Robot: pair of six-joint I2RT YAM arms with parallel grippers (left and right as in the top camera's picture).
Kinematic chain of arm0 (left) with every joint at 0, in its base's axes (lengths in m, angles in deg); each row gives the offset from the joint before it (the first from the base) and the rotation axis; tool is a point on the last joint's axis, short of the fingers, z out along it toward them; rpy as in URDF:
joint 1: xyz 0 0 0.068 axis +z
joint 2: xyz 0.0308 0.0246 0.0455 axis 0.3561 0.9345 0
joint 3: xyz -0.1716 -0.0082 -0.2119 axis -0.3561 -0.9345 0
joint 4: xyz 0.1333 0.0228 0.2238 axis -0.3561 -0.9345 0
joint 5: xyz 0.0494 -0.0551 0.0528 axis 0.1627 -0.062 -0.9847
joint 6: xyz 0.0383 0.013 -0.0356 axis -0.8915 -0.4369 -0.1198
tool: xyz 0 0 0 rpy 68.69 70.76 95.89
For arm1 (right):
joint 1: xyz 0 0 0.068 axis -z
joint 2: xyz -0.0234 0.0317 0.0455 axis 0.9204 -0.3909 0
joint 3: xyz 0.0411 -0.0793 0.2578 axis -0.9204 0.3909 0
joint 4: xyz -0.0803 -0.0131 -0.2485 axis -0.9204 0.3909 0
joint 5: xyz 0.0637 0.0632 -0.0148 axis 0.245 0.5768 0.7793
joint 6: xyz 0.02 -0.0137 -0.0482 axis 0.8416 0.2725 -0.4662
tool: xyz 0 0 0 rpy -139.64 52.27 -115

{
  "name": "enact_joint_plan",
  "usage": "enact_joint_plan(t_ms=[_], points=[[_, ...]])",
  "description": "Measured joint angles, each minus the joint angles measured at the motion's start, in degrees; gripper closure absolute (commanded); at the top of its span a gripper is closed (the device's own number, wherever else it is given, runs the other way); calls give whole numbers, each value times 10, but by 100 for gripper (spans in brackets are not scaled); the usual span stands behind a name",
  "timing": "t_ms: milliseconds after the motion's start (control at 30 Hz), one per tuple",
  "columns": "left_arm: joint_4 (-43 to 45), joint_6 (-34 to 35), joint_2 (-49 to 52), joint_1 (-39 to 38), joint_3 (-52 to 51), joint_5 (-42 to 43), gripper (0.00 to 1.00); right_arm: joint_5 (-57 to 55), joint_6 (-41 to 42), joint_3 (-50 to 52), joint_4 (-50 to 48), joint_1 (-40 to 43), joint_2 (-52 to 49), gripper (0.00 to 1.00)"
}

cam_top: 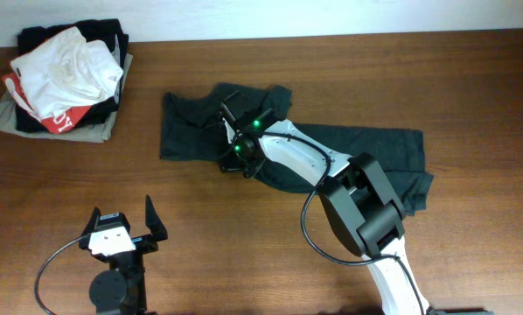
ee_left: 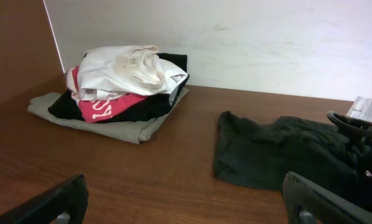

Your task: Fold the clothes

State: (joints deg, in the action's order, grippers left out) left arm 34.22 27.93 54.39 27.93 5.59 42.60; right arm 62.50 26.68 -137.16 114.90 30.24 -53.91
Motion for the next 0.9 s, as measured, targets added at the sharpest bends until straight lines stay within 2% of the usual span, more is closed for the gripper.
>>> enact_joint_plan(t_ms=[167,433,567,767,800,900], points=[[0,0,0,0,0,0,1,19,0,1,13,0,13,96],[0,0,0,0,0,0,1,35,-1,5,71,-9,151,96],[0,0,0,0,0,0,1,48,-9,5,87,-51,194,96],[0,0,0,0,0,0,1,55,-15,5,104,-129,200,95],[0,0,0,0,0,0,1,55,-16,5,104,-141,200,92],[0,0,0,0,0,0,1,56,-17,5,104,-163,200,72]])
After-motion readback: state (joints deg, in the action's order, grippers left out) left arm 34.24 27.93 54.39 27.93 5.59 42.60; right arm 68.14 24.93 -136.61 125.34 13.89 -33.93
